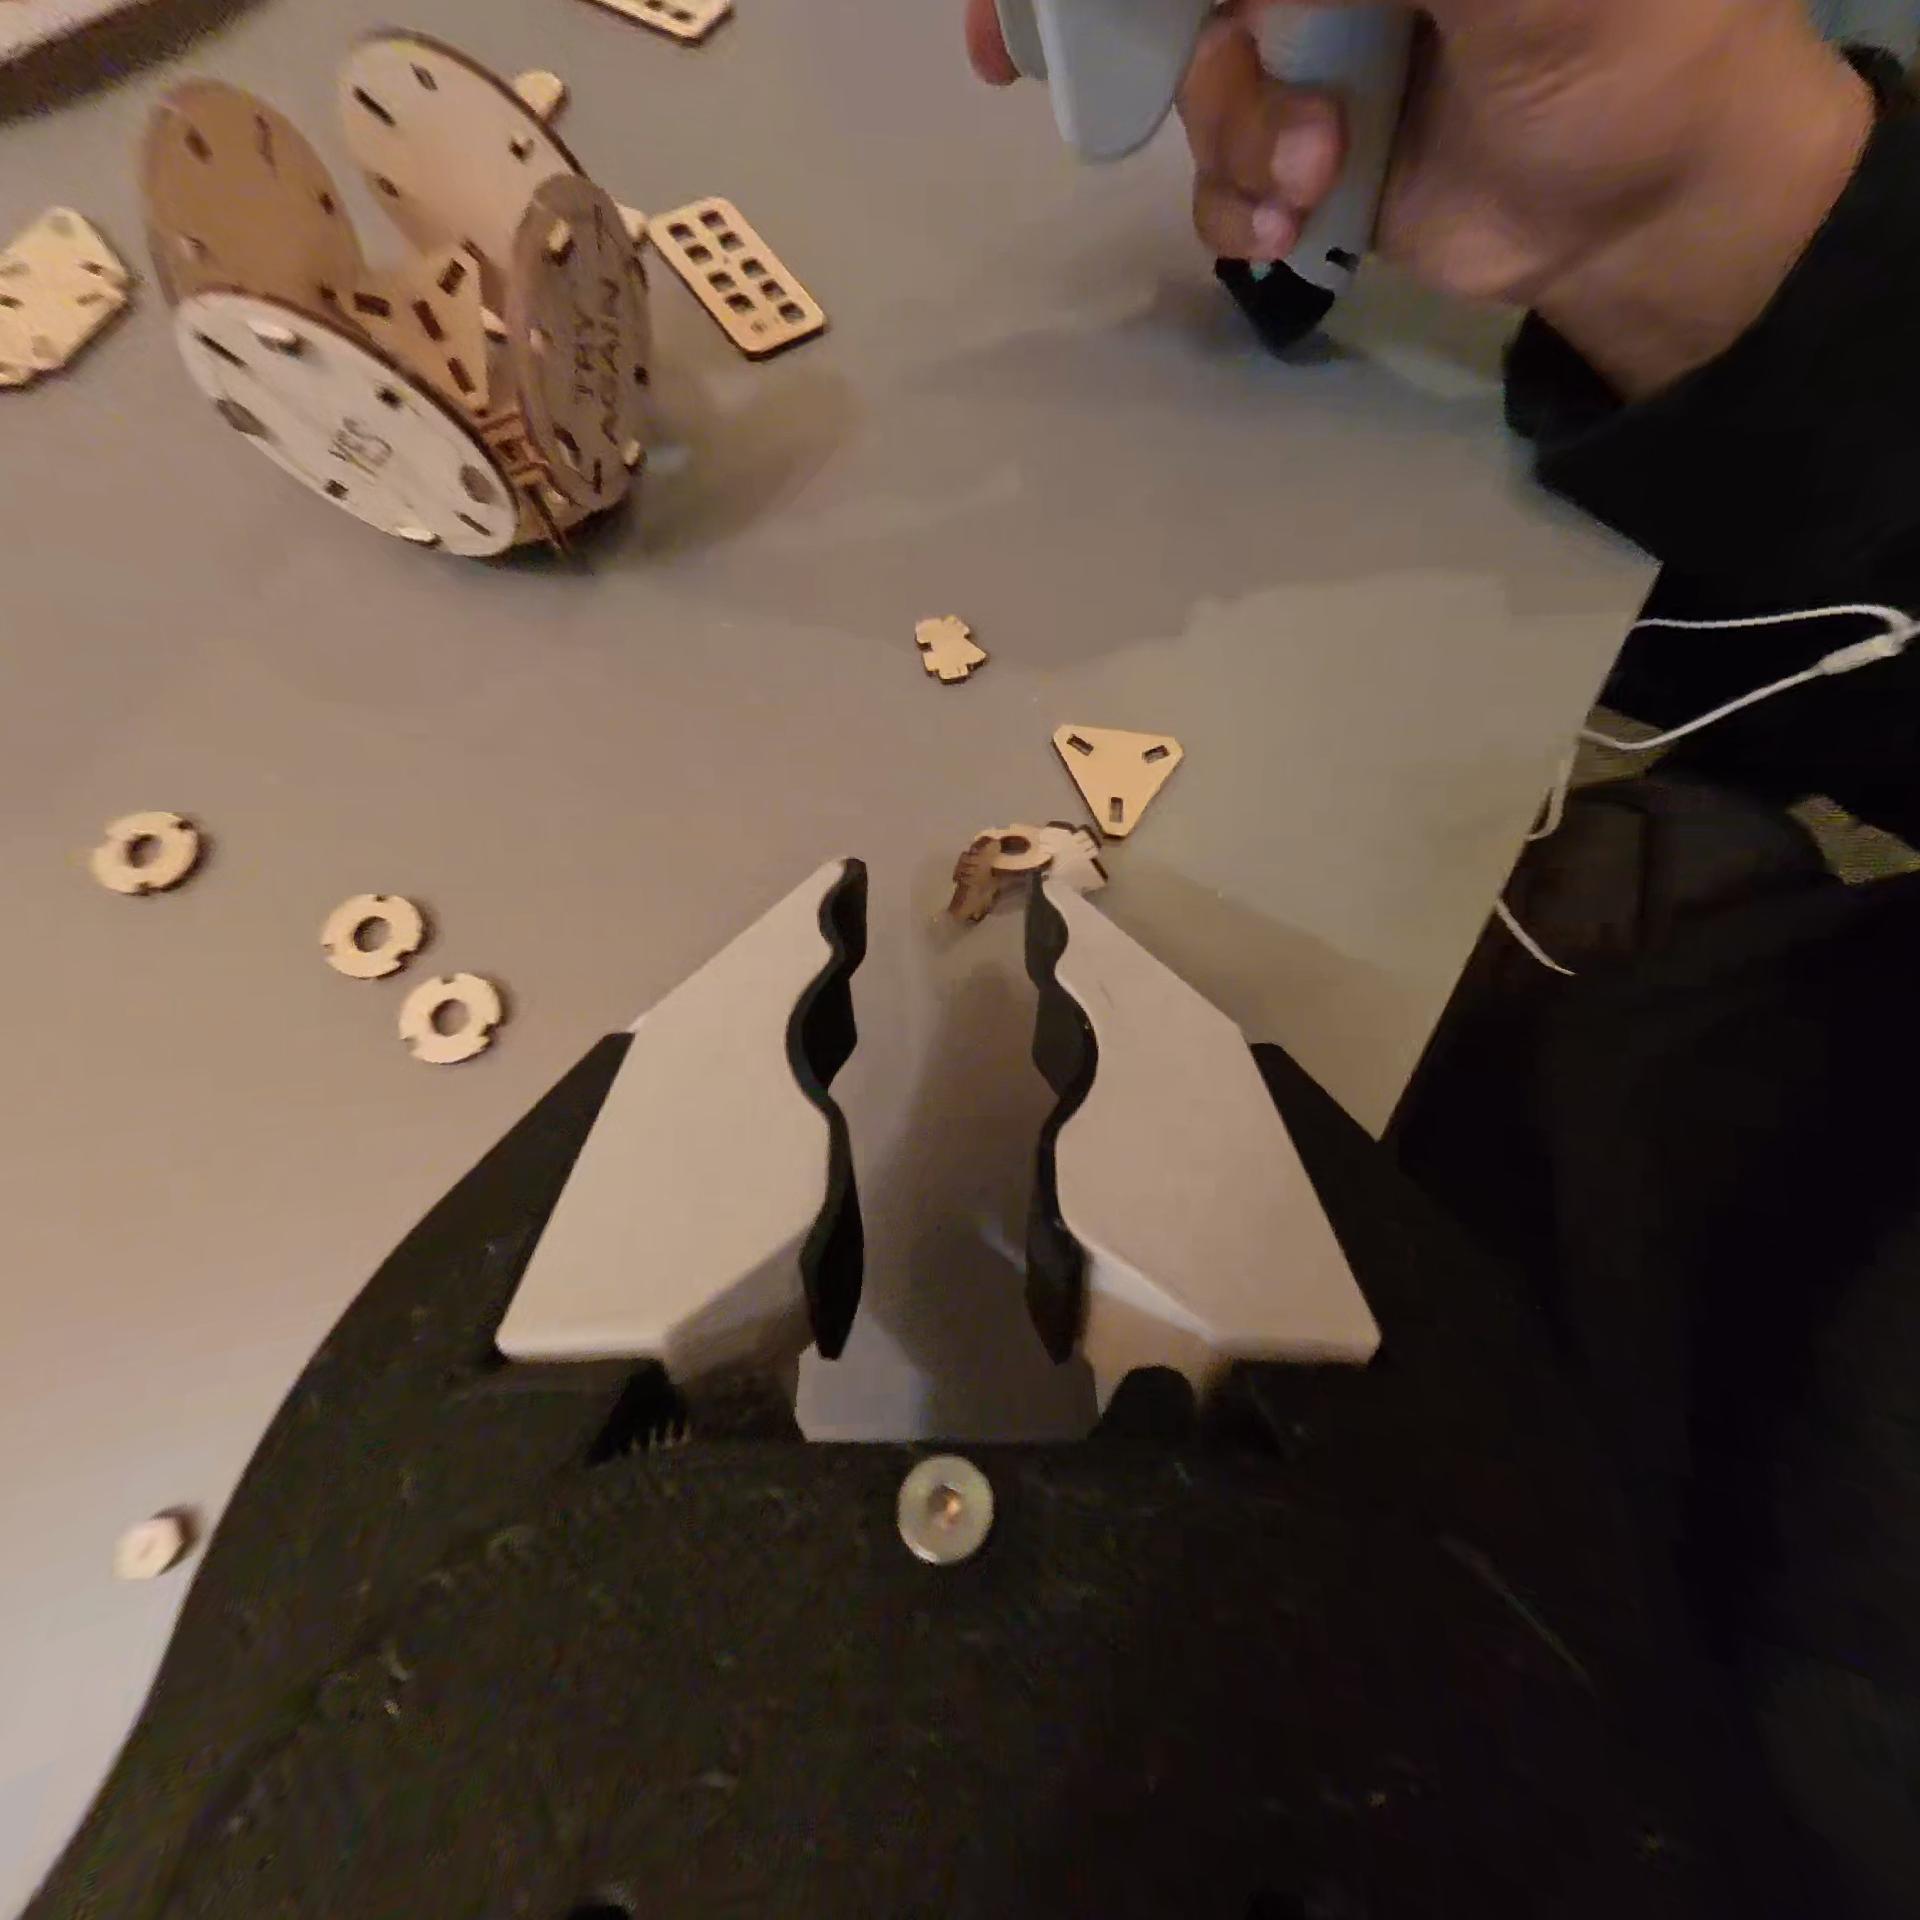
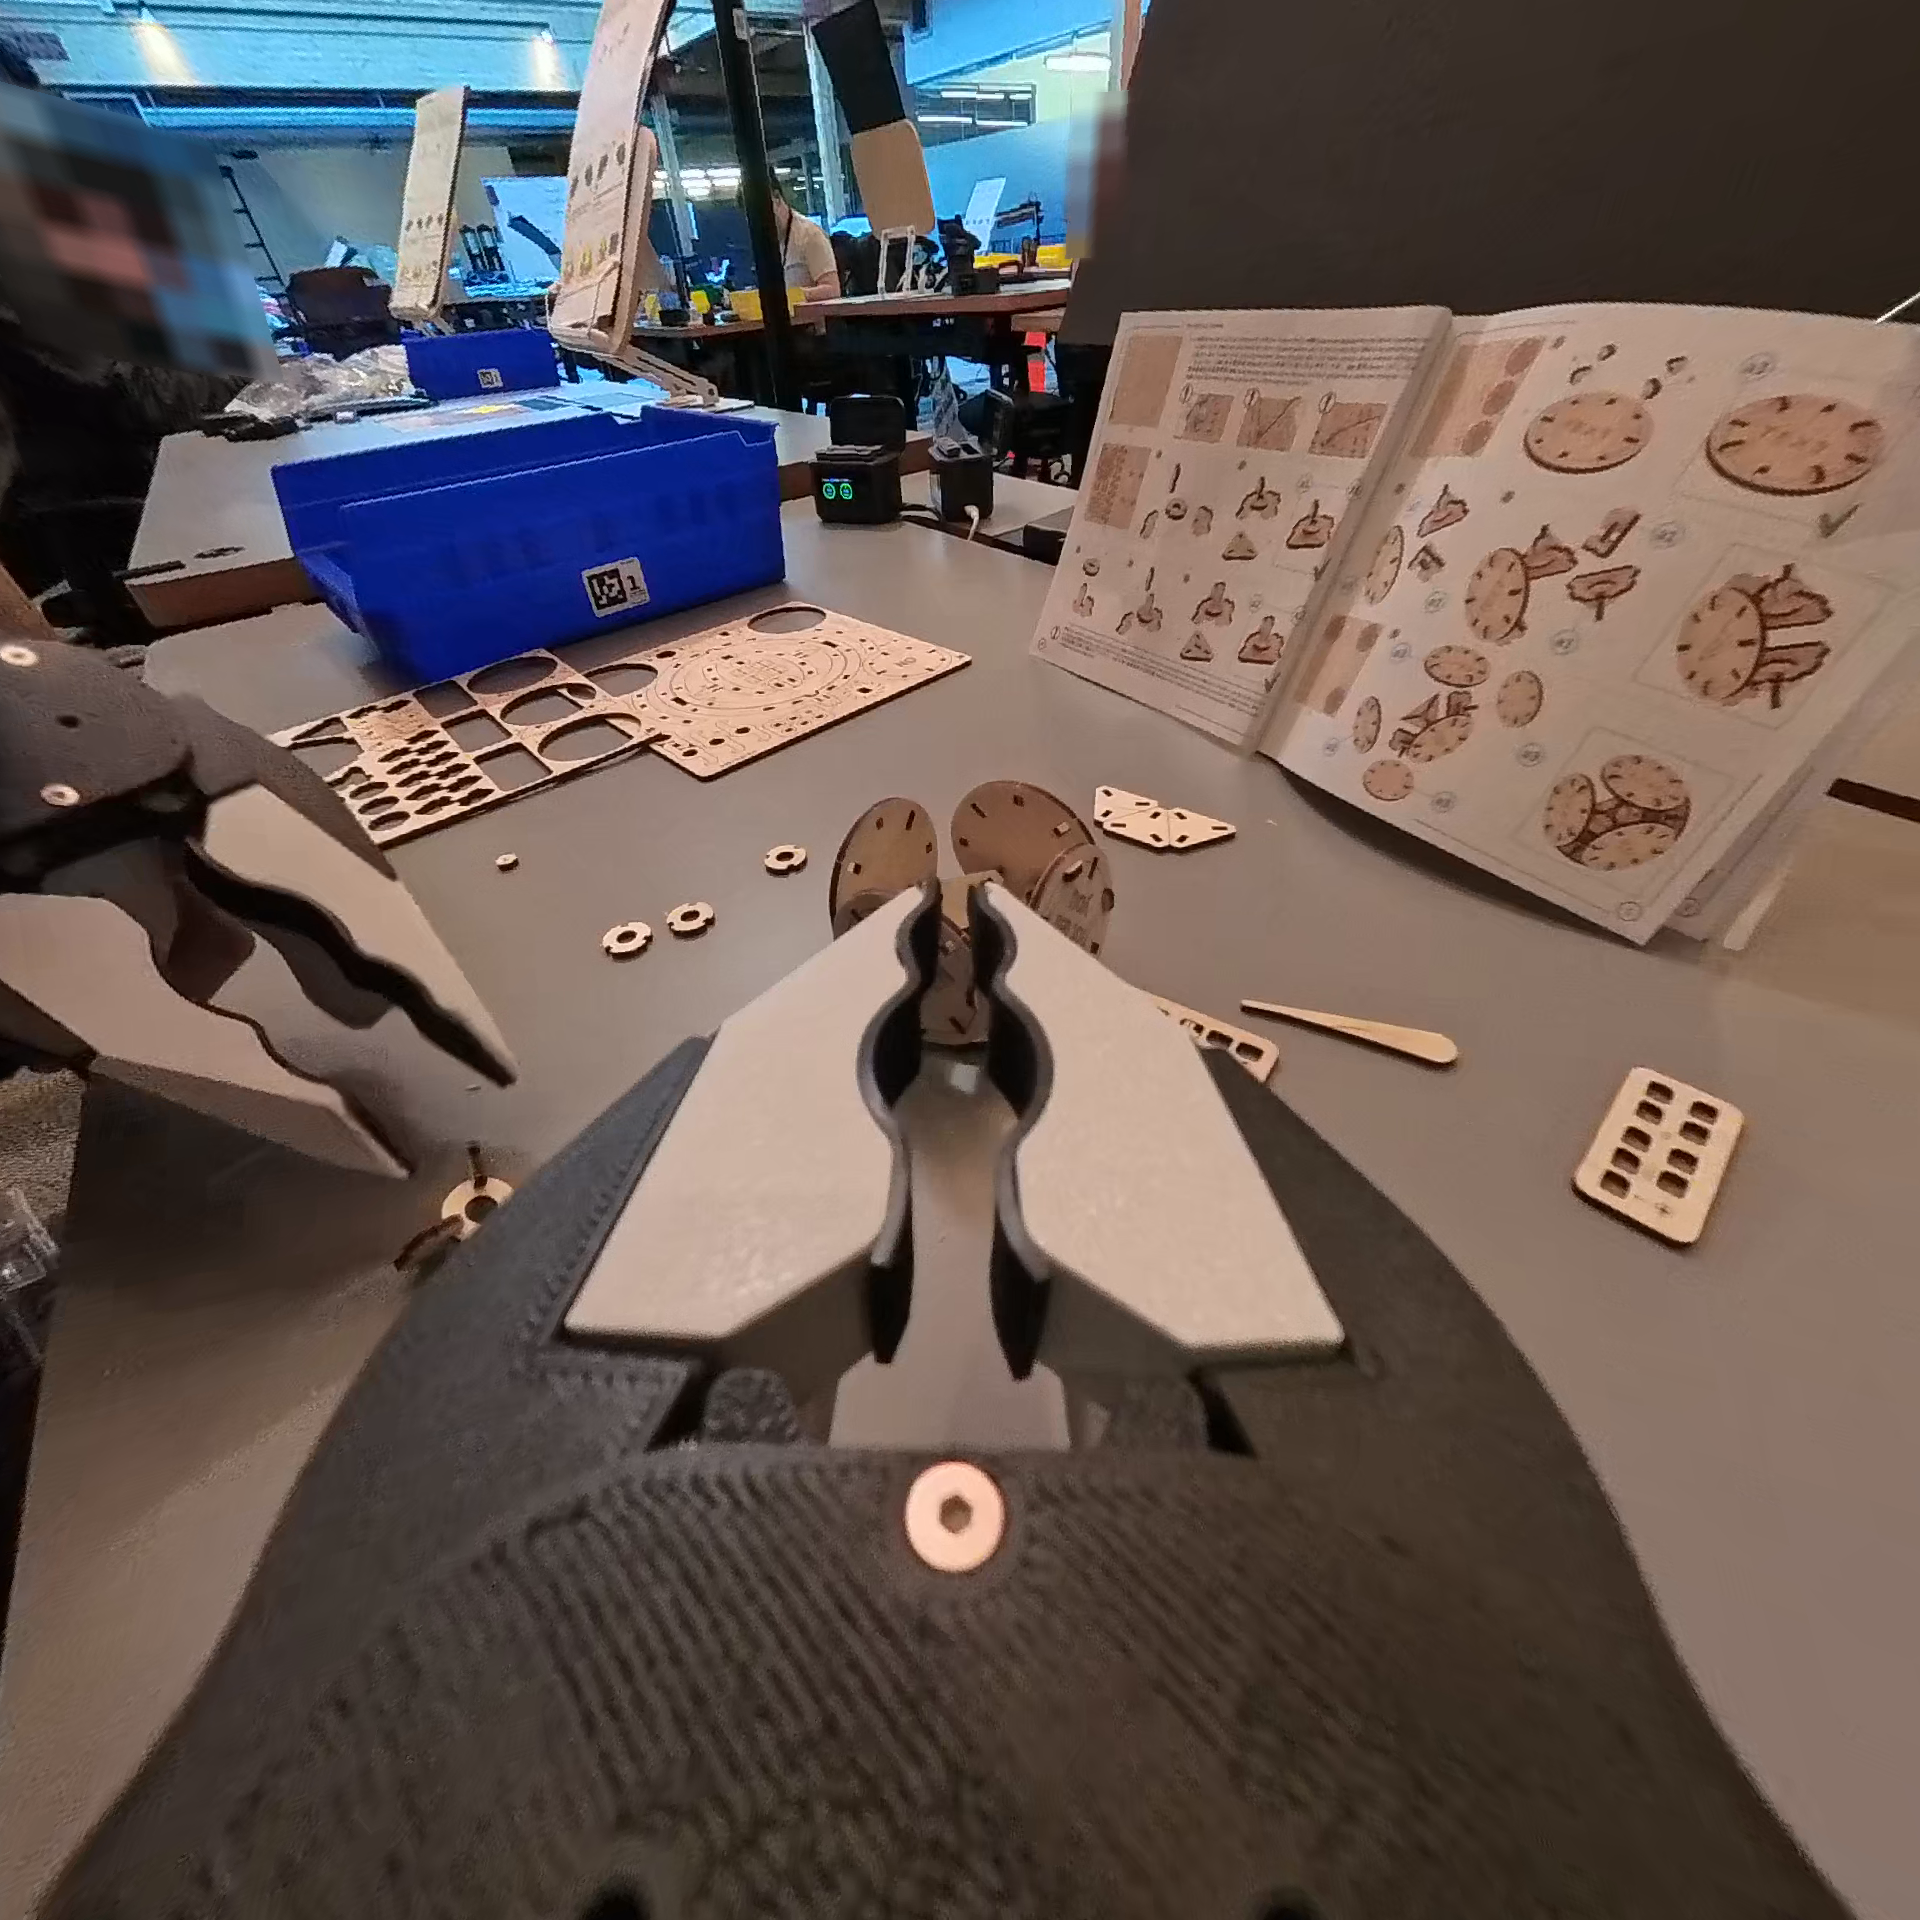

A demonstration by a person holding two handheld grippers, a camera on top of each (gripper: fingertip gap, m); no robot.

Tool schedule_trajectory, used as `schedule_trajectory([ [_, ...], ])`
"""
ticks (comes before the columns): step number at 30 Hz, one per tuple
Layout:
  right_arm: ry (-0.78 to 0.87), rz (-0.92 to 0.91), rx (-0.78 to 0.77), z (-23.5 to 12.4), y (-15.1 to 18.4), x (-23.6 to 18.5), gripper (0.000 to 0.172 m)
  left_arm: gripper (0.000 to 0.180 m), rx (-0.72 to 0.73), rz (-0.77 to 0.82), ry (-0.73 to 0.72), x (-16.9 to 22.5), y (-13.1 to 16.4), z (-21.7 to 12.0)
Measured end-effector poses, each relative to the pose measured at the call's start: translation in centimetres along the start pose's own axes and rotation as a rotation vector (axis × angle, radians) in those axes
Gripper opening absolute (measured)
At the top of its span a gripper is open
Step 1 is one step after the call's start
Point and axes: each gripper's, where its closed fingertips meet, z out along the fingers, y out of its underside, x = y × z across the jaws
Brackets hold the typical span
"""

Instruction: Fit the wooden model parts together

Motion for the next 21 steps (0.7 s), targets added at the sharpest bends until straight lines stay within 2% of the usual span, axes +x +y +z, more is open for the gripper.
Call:
schedule_trajectory([
  [3, 0.01, -0.003, -0.009, -0.1, 0.3, 0.2, 0.003, 0.02, -0.039, -0.074, 0.146, 1.2, 0.5, 0.8],
  [4, 0.015, -0.006, -0.014, -0.1, 0.4, 0.3, 0.003, 0.02, -0.048, -0.084, 0.162, 1.2, 0.6, 1.0],
  [7, 0.026, -0.008, -0.027, -0.2, 0.8, 0.4, 0.004, 0.003, -0.078, -0.078, 0.168, 0.9, 1.0, 1.3],
  [10, 0.021, -0.008, -0.013, -0.5, 0.7, 0.3, 0.004, 0.001, -0.053, -0.088, 0.173, 0.7, 0.7, 1.1],
  [14, -0.008, 0.026, 0.037, -1.1, 0.1, -0.1, 0.004, 0.001, 0.112, -0.144, 0.158, -0.6, -1.6, 0.1],
  [17, -0.117, 0.211, 0.069, -1.3, -0.2, -0.5, 0.014, 0.001, 0.297, -0.202, 0.203, -1.7, -4.5, -1.1],
  [19, -0.229, 0.339, 0.015, -1.0, 0.5, -1.6, 0.022, 0.001, 0.382, -0.244, 0.255, -2.2, -6.2, -1.6],
  [21, -0.324, 0.387, -0.045, -0.8, 1.1, -3.3, 0.026, 0.001, 0.438, -0.254, 0.297, -2.6, -7.4, -1.8],
])
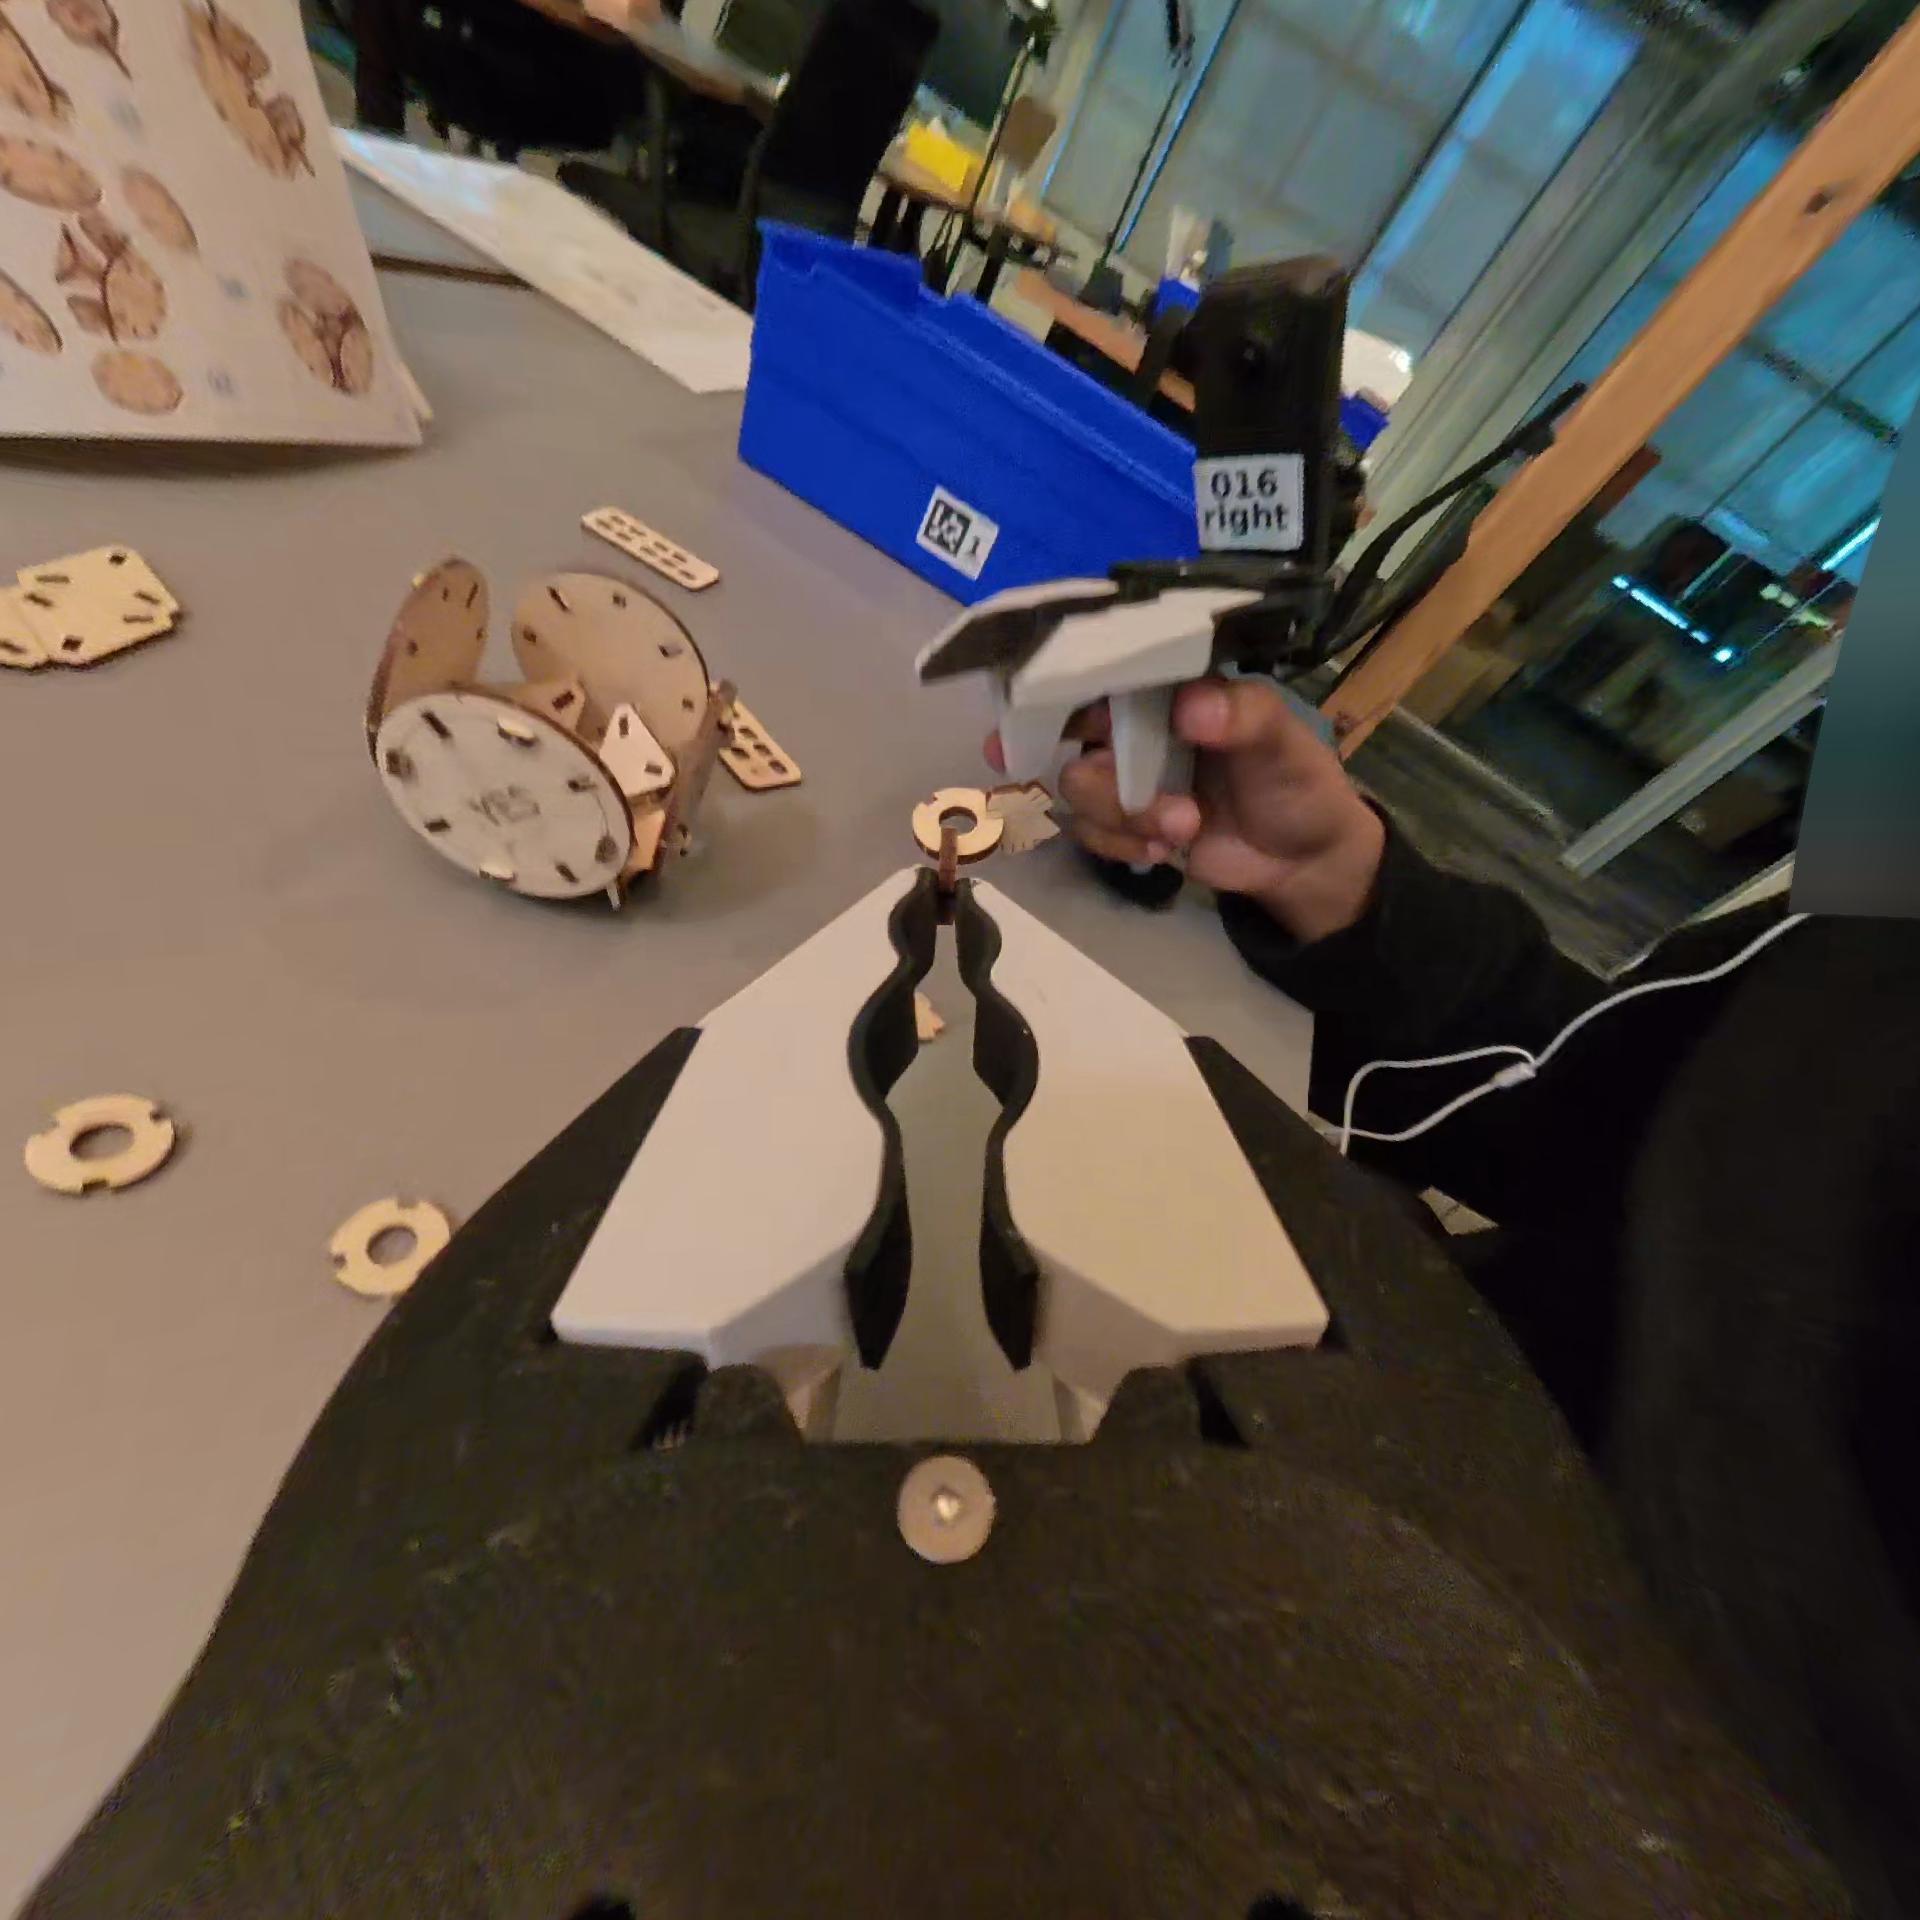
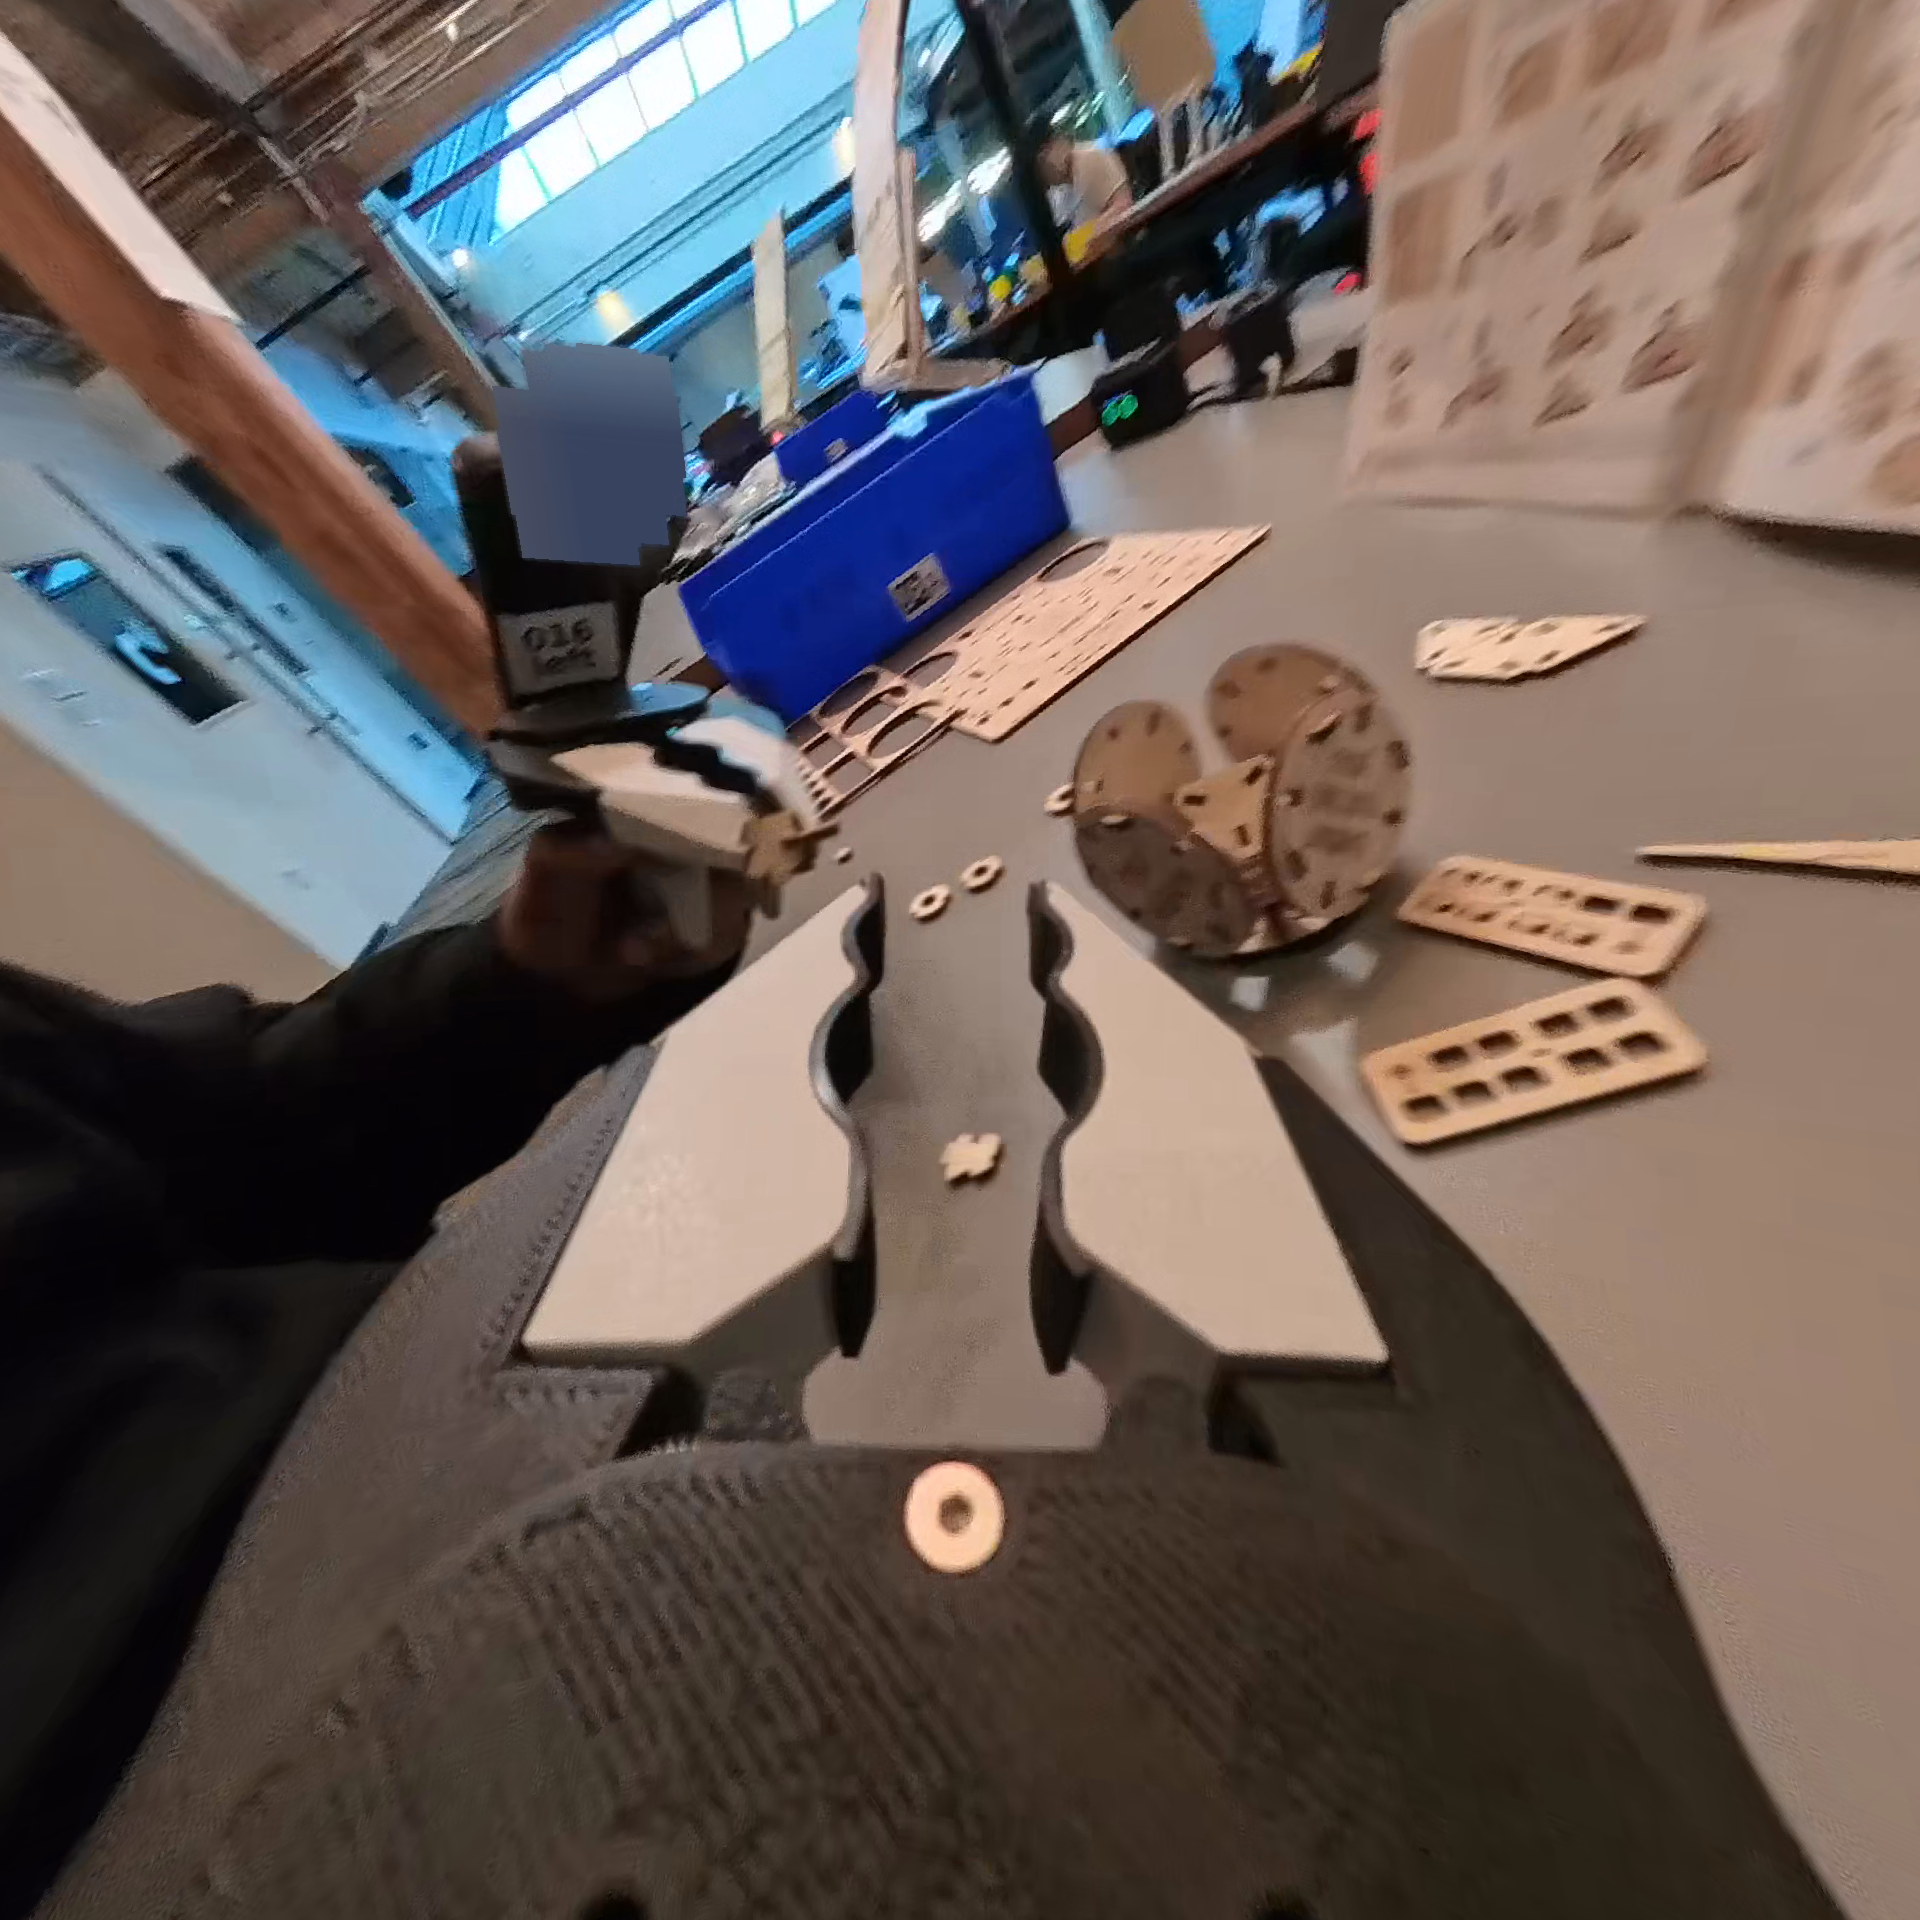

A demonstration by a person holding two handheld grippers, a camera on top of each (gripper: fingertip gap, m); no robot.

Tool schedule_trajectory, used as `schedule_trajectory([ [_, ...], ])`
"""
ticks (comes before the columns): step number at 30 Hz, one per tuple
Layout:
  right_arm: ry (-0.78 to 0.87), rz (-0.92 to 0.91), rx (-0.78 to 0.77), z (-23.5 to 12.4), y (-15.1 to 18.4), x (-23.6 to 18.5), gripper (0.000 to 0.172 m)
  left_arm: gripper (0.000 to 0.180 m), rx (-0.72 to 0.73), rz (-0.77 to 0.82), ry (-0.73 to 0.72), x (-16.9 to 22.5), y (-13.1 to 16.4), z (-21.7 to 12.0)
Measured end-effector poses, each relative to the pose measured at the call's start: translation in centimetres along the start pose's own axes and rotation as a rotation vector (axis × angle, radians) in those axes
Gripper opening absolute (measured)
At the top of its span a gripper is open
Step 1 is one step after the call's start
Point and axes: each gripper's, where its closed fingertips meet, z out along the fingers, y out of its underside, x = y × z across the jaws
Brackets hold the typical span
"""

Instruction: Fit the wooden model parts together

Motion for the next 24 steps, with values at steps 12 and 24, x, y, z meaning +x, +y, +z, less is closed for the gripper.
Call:
schedule_trajectory([
  [12, -0.005, -0.55, 0.256, -1.1, -1.9, -6.5, 0.025, 0.001, 0.105, -0.091, 0.35, 3.7, -0.9, -0.2],
  [24, -0.206, -0.854, 0.07, 1.8, 4.0, -11.7, 0.012, 0.002, -0.056, -0.413, 0.777, 8.0, 1.7, -2.5],
])
